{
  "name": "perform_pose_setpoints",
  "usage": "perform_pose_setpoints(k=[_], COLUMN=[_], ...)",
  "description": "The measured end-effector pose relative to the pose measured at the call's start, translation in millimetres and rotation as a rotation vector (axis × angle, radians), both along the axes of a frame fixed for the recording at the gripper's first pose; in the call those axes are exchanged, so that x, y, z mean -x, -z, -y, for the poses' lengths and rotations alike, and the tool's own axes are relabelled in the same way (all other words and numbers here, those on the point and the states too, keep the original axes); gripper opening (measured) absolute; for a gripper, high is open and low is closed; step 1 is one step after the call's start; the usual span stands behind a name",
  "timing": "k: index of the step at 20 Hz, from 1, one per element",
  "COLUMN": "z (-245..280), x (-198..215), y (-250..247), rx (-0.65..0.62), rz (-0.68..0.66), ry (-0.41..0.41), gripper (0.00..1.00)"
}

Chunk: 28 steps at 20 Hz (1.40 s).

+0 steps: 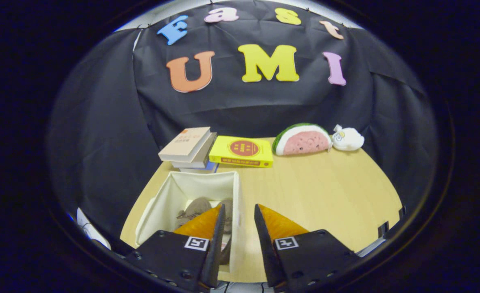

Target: Open the storage box then place both shoes into the box .Put the left shoe in first, then the right shoe, with the right side of both shoes facing outward in a uniform manner.

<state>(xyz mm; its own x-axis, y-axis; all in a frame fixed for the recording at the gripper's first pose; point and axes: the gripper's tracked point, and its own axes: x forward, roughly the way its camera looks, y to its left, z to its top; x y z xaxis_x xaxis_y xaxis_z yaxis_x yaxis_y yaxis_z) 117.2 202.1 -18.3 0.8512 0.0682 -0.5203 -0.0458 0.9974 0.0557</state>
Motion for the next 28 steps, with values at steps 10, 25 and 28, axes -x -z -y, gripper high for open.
perform_pose_setpoints(k=[10, 25, 28], z=[87, 166, 161], x=[53, 122, 124], y=[-65, -58, -58], rx=[0.033, 0.073, 0.064], rz=[0.430, 0.641, 0.670], ry=[0.080, 0.166, 0.153], gripper=[0.77, 0.95, 0.95])
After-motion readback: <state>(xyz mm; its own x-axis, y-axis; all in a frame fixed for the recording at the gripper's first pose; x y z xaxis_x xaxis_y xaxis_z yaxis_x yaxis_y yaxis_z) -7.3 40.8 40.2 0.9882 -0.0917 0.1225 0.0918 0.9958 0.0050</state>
